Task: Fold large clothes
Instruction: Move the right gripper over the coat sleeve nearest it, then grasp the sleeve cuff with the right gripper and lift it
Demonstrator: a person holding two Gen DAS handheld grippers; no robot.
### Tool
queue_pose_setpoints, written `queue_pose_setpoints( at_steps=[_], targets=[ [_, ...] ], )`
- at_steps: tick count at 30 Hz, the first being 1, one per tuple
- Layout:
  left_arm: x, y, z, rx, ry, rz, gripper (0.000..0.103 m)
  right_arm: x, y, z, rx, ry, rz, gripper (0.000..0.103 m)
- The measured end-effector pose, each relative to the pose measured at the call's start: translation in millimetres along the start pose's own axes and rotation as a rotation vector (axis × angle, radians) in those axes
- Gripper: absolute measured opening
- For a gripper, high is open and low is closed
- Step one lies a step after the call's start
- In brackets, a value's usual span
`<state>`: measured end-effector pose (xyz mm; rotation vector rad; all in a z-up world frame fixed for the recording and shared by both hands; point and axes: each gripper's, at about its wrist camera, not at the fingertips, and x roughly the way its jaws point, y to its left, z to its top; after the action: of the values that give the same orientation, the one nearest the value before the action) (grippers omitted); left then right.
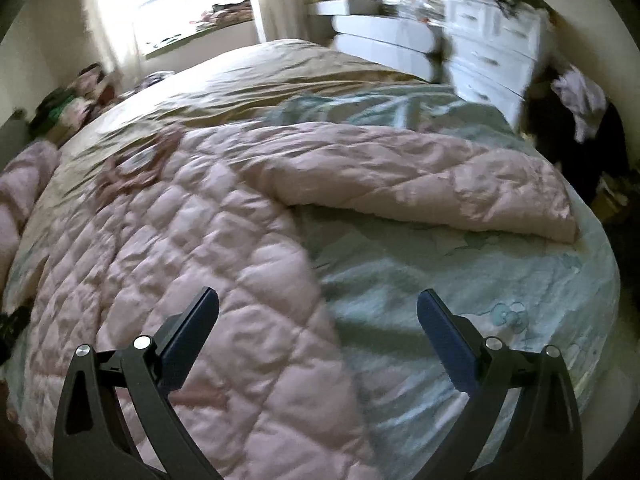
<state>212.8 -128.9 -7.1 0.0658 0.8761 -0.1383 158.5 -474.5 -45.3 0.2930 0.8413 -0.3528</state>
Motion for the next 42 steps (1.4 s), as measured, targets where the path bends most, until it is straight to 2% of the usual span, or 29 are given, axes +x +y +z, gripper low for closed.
queue_pose_setpoints(
  at_steps=[8,13,21,27,31,32,34,36,37,38,40,42],
  targets=[
    [21.8,-3.0,15.8,0.005,0.017,0.026,0.095,33.6,-61.7,24.9,0.172,0.022,-0.044,0.099],
    [31.5,-2.4,20.5,-0.008,0.024,0.025,0.095,53.3,-108.1,34.3,0.297,0.039,-0.082,0.099],
    [42.2,-0.9,25.3,0.000,0.034,0.064,0.095,84.9,-175.8,41.7,0.494,0.062,-0.137,0.099],
    [45.0,0.4,31.4,-0.012,0.033,0.075,0.095,102.0,-215.2,44.9,0.652,0.076,-0.124,0.099],
    [43.1,-1.6,33.7,-0.009,0.031,0.078,0.095,112.5,-238.9,48.6,0.759,0.052,-0.110,0.097],
    [42.4,-1.7,33.9,-0.008,0.031,0.077,0.095,117.3,-245.5,50.2,0.786,0.052,-0.108,0.090],
    [39.6,-1.4,34.3,-0.007,0.027,0.077,0.095,123.2,-259.8,50.4,0.854,0.035,-0.108,0.082],
    [37.1,0.6,35.0,-0.006,0.027,0.082,0.095,124.1,-271.3,50.1,0.893,-0.008,-0.091,0.061],
    [35.6,2.5,35.5,-0.008,0.025,0.084,0.095,123.0,-274.4,50.5,0.899,-0.035,-0.068,0.043],
    [34.7,3.9,36.3,-0.008,0.024,0.087,0.095,122.3,-276.3,53.7,0.890,-0.063,-0.019,0.034],
    [31.3,8.4,37.5,-0.011,0.018,0.097,0.095,116.4,-271.8,62.3,0.842,-0.081,-0.018,0.027],
    [27.9,13.9,39.7,-0.013,0.017,0.109,0.095,100.8,-258.8,78.4,0.746,-0.137,-0.011,0.022]
  ],
)
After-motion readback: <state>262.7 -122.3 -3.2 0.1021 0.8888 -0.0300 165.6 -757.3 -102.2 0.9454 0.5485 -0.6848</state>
